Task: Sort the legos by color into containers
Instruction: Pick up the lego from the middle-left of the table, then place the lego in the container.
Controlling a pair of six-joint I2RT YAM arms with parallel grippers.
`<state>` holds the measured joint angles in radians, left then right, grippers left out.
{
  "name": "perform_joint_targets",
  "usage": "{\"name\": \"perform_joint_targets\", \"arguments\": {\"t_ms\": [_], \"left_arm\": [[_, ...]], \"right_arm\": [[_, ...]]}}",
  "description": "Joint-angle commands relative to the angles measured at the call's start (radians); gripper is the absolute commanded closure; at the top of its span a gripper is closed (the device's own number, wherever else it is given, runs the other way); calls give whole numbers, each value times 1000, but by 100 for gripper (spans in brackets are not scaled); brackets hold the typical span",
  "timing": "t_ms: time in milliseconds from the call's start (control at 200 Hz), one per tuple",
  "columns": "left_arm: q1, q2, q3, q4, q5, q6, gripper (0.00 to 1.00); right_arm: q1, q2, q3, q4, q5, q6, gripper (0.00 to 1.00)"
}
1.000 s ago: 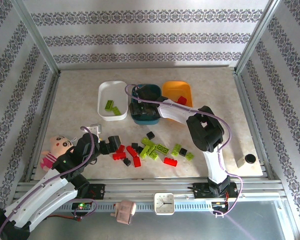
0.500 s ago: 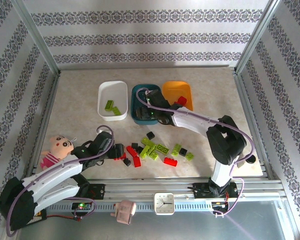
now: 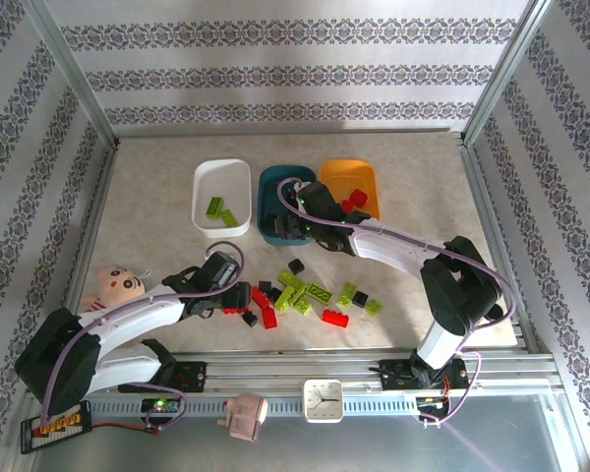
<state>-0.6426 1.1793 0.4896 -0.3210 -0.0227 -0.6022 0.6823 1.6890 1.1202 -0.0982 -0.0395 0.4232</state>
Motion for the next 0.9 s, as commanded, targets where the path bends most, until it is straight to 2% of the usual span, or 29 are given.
{"name": "perform_joint_targets", "arguments": {"t_ms": [0,80,180,305,390,495,620,750,894], "left_arm": [[-20,28,39,5,-8,35,25],[-27,49,41,3,-22,36,27],[-34,86,55,-3,-40,43,38],[-43,132,70,2,-49,47,43],[-46,148,77,0,-57,45,50],[-46,115,92,-7,-56,45,61],[-40,30,153,-67,-95,71,63],[17,-26,270,-122,-106,136,62],[169,32,422,-125,-30,201,62]], "right_arm": [[-11,-39,-26,26,-2,20,38],[-14,-50,-38,33,-3,20,38],[-17,-57,-45,37,-6,24,38],[-19,-60,-46,40,-10,26,38],[-20,-67,-52,40,-11,28,38],[-22,-82,-64,40,-11,29,38],[-27,-110,-88,50,-15,38,38],[-28,-147,-121,55,-17,49,38],[-27,-197,-174,59,-17,58,38]]}}
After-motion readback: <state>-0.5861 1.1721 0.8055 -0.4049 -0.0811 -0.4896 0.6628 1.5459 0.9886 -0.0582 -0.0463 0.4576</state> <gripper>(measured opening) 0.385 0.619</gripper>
